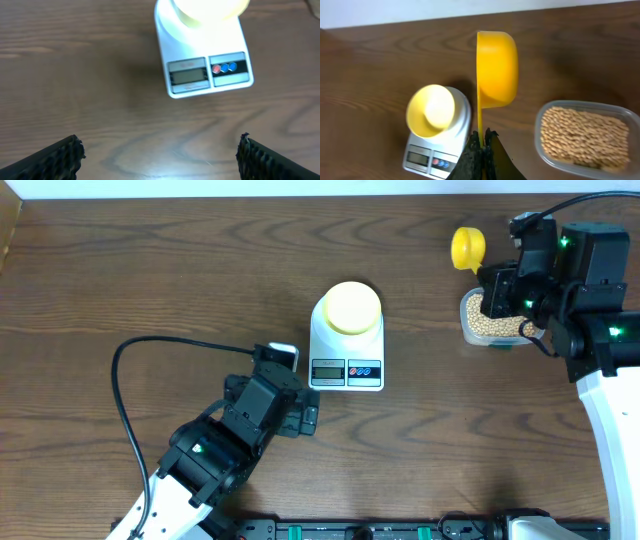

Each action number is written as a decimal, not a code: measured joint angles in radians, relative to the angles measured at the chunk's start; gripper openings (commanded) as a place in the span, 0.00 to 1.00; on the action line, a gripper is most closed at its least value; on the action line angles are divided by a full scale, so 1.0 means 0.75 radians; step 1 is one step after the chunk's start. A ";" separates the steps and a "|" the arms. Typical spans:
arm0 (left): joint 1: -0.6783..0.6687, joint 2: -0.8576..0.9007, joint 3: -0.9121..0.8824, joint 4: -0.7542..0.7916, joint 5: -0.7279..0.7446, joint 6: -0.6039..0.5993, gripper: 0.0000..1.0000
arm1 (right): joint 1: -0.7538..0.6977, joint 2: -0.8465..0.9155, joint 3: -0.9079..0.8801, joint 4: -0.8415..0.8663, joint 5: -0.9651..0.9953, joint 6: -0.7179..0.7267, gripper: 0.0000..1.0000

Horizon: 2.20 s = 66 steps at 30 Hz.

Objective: Scoop item into bowl and weigh 50g on scale

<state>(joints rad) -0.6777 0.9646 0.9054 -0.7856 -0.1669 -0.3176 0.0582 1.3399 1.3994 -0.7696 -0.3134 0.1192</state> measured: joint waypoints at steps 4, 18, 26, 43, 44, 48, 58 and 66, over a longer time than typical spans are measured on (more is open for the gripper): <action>0.000 0.001 0.000 0.011 0.141 0.000 1.00 | 0.000 0.000 0.000 -0.004 -0.039 0.032 0.01; 0.000 0.050 0.000 0.053 0.410 -0.123 0.07 | 0.000 0.000 0.000 -0.035 0.000 0.066 0.01; 0.000 0.255 0.000 0.206 0.435 -0.240 0.07 | 0.000 0.001 0.000 -0.045 0.174 0.067 0.01; -0.011 0.558 0.000 0.452 0.500 -0.168 0.07 | 0.000 0.001 0.000 -0.071 0.261 0.028 0.01; -0.015 0.583 0.000 0.466 0.500 -0.163 0.07 | 0.000 0.001 0.000 -0.078 0.263 0.028 0.01; -0.022 0.648 0.000 0.548 0.474 -0.114 0.07 | 0.000 0.000 0.000 -0.100 0.265 0.027 0.01; -0.024 0.799 0.000 0.686 0.326 -0.057 0.07 | 0.000 0.000 0.000 -0.113 0.265 0.027 0.01; -0.030 0.900 0.000 0.802 0.272 -0.056 0.07 | 0.000 0.000 0.000 -0.112 0.265 0.027 0.01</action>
<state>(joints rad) -0.6998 1.6394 0.9054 -0.1844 0.0372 -0.3599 0.0582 1.3399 1.3994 -0.8539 -0.1146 0.1394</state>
